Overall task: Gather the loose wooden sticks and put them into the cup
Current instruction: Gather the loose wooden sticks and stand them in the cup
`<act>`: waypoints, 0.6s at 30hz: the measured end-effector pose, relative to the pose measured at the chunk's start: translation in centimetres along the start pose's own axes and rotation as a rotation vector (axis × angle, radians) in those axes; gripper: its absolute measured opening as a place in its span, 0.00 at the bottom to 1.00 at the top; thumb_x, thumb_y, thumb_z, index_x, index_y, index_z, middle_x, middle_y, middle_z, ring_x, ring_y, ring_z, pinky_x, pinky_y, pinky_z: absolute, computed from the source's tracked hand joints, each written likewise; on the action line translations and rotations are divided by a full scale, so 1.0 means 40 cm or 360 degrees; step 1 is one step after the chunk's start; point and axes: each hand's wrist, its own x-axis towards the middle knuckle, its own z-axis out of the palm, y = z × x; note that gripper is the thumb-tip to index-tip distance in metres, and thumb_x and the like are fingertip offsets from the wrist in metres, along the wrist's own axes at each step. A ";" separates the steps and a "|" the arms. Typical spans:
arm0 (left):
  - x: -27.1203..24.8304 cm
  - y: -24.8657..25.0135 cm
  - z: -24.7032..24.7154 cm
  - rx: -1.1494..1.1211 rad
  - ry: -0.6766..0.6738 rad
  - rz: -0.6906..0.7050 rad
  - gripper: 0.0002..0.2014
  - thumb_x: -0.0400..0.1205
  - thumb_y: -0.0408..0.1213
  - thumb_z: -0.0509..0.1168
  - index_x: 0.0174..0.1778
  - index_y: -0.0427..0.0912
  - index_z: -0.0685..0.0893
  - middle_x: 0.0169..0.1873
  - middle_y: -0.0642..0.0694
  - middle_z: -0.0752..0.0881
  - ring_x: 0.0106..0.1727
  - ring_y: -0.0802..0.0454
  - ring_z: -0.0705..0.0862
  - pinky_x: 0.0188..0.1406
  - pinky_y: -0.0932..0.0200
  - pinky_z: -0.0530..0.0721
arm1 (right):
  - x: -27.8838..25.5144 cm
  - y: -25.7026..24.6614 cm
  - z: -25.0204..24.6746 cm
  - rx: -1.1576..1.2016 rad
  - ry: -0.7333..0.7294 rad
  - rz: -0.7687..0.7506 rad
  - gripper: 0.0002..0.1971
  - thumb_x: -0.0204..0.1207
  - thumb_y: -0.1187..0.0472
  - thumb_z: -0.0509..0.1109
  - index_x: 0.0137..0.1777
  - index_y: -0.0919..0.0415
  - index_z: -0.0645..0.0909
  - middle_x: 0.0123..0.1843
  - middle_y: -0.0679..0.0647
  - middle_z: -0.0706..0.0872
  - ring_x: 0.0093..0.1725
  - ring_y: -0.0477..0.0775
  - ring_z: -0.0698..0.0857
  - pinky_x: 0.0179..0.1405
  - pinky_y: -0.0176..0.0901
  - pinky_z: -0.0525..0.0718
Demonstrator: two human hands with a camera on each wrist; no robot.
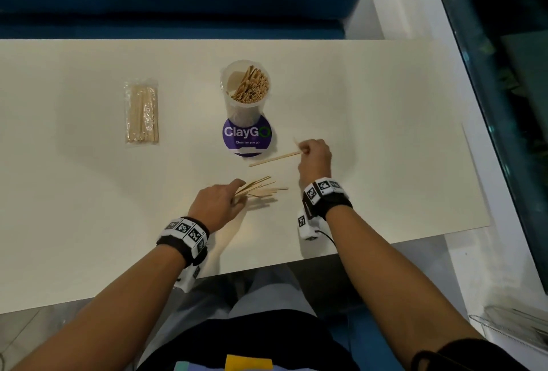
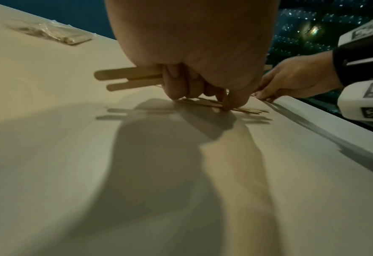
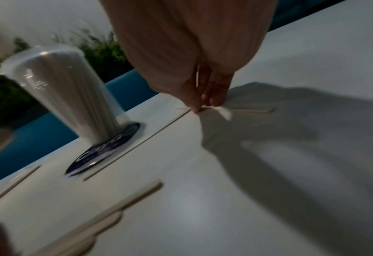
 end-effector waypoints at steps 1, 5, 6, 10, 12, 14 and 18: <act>0.005 0.001 0.001 -0.0019 0.0023 0.0037 0.14 0.87 0.48 0.66 0.67 0.48 0.82 0.39 0.47 0.91 0.36 0.40 0.88 0.34 0.52 0.83 | -0.008 -0.014 0.010 0.0035 -0.0075 -0.0071 0.16 0.76 0.83 0.65 0.54 0.65 0.87 0.56 0.58 0.81 0.56 0.58 0.82 0.59 0.52 0.86; 0.026 0.011 0.003 -0.0054 0.0119 0.0053 0.10 0.88 0.48 0.66 0.63 0.50 0.83 0.38 0.47 0.90 0.35 0.41 0.87 0.31 0.54 0.78 | -0.068 -0.047 0.048 -0.0022 -0.0349 -0.0443 0.16 0.77 0.80 0.69 0.55 0.61 0.89 0.53 0.52 0.82 0.54 0.51 0.81 0.57 0.38 0.82; 0.023 0.012 0.003 -0.0059 0.0128 0.0026 0.10 0.88 0.48 0.65 0.64 0.51 0.82 0.38 0.48 0.90 0.35 0.41 0.87 0.31 0.54 0.78 | -0.077 -0.049 0.053 -0.0027 -0.0425 -0.0524 0.14 0.78 0.78 0.71 0.55 0.61 0.90 0.53 0.53 0.83 0.54 0.50 0.81 0.58 0.38 0.82; -0.013 -0.007 -0.009 -0.0221 0.0186 -0.0132 0.20 0.86 0.49 0.69 0.72 0.49 0.75 0.39 0.49 0.90 0.34 0.43 0.87 0.33 0.52 0.83 | -0.088 -0.059 0.047 -0.0076 -0.0657 -0.0720 0.07 0.77 0.68 0.77 0.53 0.63 0.92 0.51 0.57 0.87 0.53 0.56 0.82 0.60 0.51 0.84; -0.026 -0.026 -0.024 -0.0315 0.0236 -0.0219 0.26 0.85 0.51 0.70 0.76 0.51 0.70 0.35 0.52 0.89 0.31 0.46 0.86 0.33 0.52 0.84 | -0.086 -0.070 0.039 -0.0029 -0.0583 -0.0691 0.08 0.78 0.67 0.76 0.56 0.63 0.91 0.53 0.57 0.87 0.56 0.57 0.83 0.62 0.51 0.84; -0.025 -0.051 -0.035 -0.0273 0.0198 -0.0242 0.33 0.85 0.50 0.70 0.84 0.52 0.64 0.33 0.50 0.87 0.30 0.45 0.86 0.33 0.50 0.86 | -0.095 -0.084 0.035 -0.0056 -0.0548 -0.0619 0.12 0.80 0.66 0.74 0.63 0.63 0.87 0.59 0.58 0.84 0.62 0.56 0.79 0.67 0.48 0.81; 0.011 -0.074 -0.049 -0.0025 0.0095 -0.0168 0.35 0.85 0.48 0.68 0.89 0.52 0.64 0.42 0.39 0.91 0.38 0.37 0.88 0.38 0.46 0.87 | -0.145 -0.118 0.059 -0.0292 -0.0783 -0.0684 0.26 0.73 0.54 0.80 0.69 0.62 0.80 0.65 0.55 0.76 0.65 0.54 0.72 0.69 0.44 0.76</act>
